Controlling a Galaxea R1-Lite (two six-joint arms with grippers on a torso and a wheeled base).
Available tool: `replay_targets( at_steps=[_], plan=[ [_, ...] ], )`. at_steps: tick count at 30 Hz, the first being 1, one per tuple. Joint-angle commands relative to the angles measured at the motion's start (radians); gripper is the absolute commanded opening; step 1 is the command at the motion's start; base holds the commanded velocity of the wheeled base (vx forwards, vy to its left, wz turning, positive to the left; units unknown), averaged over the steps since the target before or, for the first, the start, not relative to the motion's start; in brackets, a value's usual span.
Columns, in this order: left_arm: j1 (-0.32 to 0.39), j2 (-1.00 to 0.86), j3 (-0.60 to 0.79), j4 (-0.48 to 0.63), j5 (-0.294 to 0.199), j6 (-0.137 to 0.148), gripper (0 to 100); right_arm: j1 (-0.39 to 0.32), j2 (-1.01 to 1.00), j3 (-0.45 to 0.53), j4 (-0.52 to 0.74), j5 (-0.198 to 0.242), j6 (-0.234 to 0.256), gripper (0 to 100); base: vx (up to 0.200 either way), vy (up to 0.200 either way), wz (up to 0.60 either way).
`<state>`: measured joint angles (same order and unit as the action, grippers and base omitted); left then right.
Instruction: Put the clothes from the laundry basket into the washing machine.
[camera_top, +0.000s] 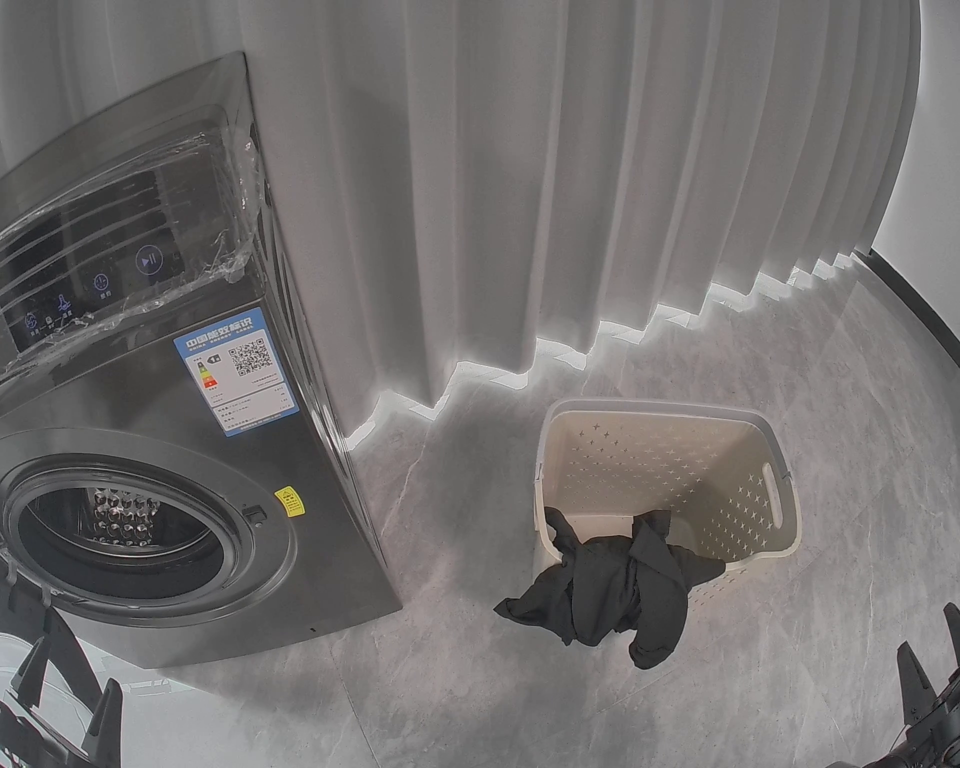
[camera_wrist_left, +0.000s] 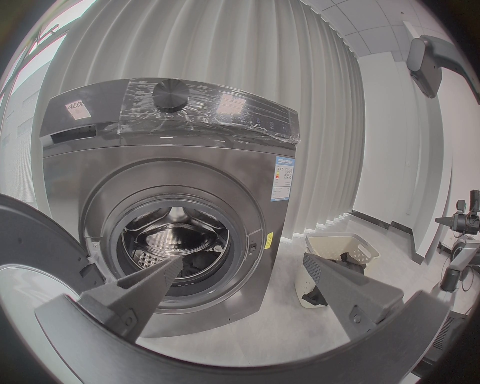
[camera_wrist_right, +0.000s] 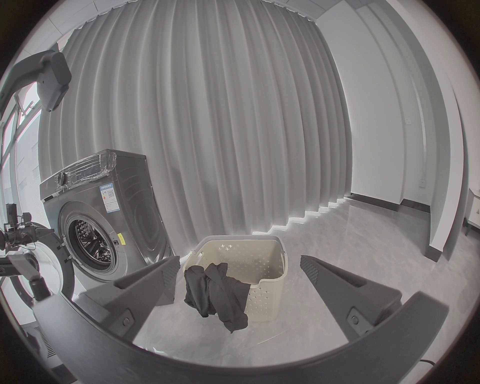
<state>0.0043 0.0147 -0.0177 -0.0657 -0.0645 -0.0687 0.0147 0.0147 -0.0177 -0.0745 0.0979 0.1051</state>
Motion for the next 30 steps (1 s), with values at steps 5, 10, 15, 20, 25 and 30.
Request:
replay_targets(
  at_steps=[5,10,15,20,25,30],
  plan=[
    [0.0,-0.012,0.016,0.0,-0.005,-0.006,100,0.001,-0.007,0.018,-0.001,0.0,-0.001,100,0.0,-0.2,0.0],
    [0.0,-0.012,0.016,0.0,-0.006,-0.01,100,0.001,-0.007,0.018,-0.001,0.0,-0.001,100,0.0,-0.12,0.0],
    [0.0,-0.012,0.016,0.0,-0.008,-0.01,100,0.001,-0.007,0.018,-0.001,0.002,-0.001,100,0.0,0.0,0.0],
    [0.0,-0.012,0.016,0.0,-0.009,-0.013,100,0.001,-0.007,0.018,-0.001,0.002,-0.001,100,0.0,0.0,0.0],
    [0.0,-0.012,0.016,0.0,-0.009,-0.011,100,0.001,-0.007,0.018,-0.001,0.002,-0.002,100,0.0,0.0,0.0],
    [0.0,-0.012,0.016,0.0,-0.009,-0.006,100,0.001,-0.007,0.018,-0.001,0.002,0.013,100,0.0,0.0,0.0]
  ],
)
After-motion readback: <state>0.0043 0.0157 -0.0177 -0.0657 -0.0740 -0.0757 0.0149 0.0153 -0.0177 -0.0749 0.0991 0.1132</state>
